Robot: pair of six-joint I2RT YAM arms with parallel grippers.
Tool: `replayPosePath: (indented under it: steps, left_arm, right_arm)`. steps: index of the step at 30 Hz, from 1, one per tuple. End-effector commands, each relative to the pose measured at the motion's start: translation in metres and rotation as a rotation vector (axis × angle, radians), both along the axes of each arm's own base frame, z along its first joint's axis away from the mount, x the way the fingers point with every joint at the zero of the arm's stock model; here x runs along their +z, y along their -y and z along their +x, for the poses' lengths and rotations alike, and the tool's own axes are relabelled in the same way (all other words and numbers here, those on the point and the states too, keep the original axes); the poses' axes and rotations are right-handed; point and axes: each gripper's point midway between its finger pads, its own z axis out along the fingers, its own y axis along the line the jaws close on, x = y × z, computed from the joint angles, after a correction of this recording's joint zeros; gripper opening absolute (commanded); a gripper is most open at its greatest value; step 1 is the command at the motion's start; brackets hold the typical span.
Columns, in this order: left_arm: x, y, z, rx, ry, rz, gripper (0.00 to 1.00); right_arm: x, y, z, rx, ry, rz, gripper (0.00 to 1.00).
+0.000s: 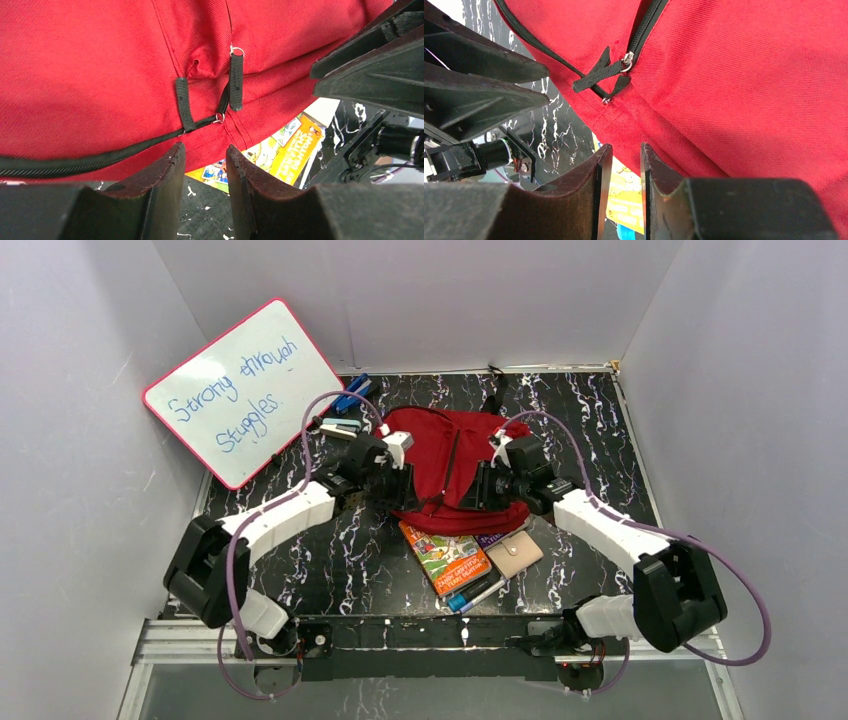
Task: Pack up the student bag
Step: Unzip the student bag at the center of the board.
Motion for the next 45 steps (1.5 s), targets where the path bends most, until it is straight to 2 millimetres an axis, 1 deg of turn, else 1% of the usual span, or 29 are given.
replayPosePath:
  steps: [1,3,6,9,12,17,21,28,30,32,34,37,38,42,44,45]
  left_arm:
    - [0.005,0.011,0.013,-0.061,0.090,0.039,0.34]
    - [-0.002,0.009,0.018,-0.062,0.094,0.072,0.36]
    - [-0.013,0.005,0.024,-0.052,0.093,0.118,0.40]
    - [-0.020,0.006,0.028,-0.052,0.089,0.140,0.44]
    - [-0.026,0.007,0.034,-0.053,0.090,0.161,0.45]
    - [-0.032,0.015,0.039,-0.088,0.095,0.187,0.46]
    - [-0.041,0.016,0.036,-0.114,0.084,0.234,0.46]
    - [-0.062,0.021,0.022,-0.154,0.052,0.289,0.45]
    - [-0.066,0.022,0.018,-0.160,0.044,0.298,0.41]
    - [-0.070,0.022,0.015,-0.159,0.034,0.306,0.34]
    - [-0.072,0.022,0.014,-0.153,0.024,0.304,0.24]
    - [-0.075,0.023,0.012,-0.140,0.008,0.304,0.03]
    - [-0.075,0.023,0.013,-0.132,0.004,0.306,0.00]
    - [-0.072,0.016,0.015,-0.087,0.008,0.322,0.00]
    - [-0.065,0.012,0.019,-0.052,0.032,0.333,0.00]
    - [-0.060,0.005,0.025,-0.008,0.055,0.355,0.00]
  right_arm:
    - [0.005,-0.022,0.004,0.038,0.030,0.070,0.35]
    - [-0.006,-0.022,0.003,0.028,0.011,0.049,0.35]
    - [-0.026,-0.010,0.002,-0.033,-0.026,-0.016,0.34]
    - [-0.039,-0.004,0.000,-0.057,-0.049,-0.051,0.33]
    - [-0.043,-0.004,-0.003,-0.050,-0.059,-0.050,0.33]
    - [-0.046,-0.002,-0.003,-0.055,-0.058,-0.060,0.33]
    - [-0.050,-0.001,-0.004,-0.055,-0.064,-0.067,0.33]
    - [-0.056,-0.003,-0.004,-0.047,-0.079,-0.069,0.33]
    - [-0.057,-0.002,-0.004,-0.048,-0.079,-0.070,0.33]
    - [-0.058,-0.002,-0.004,-0.048,-0.082,-0.073,0.33]
    - [-0.059,-0.001,-0.004,-0.054,-0.084,-0.078,0.34]
    - [-0.063,0.000,-0.005,-0.054,-0.090,-0.085,0.34]
    - [-0.063,0.000,-0.005,-0.054,-0.092,-0.086,0.34]
    - [-0.069,0.004,-0.006,-0.068,-0.105,-0.107,0.34]
    - [-0.073,0.009,-0.006,-0.085,-0.111,-0.132,0.33]
    - [-0.075,0.011,-0.007,-0.095,-0.114,-0.144,0.33]
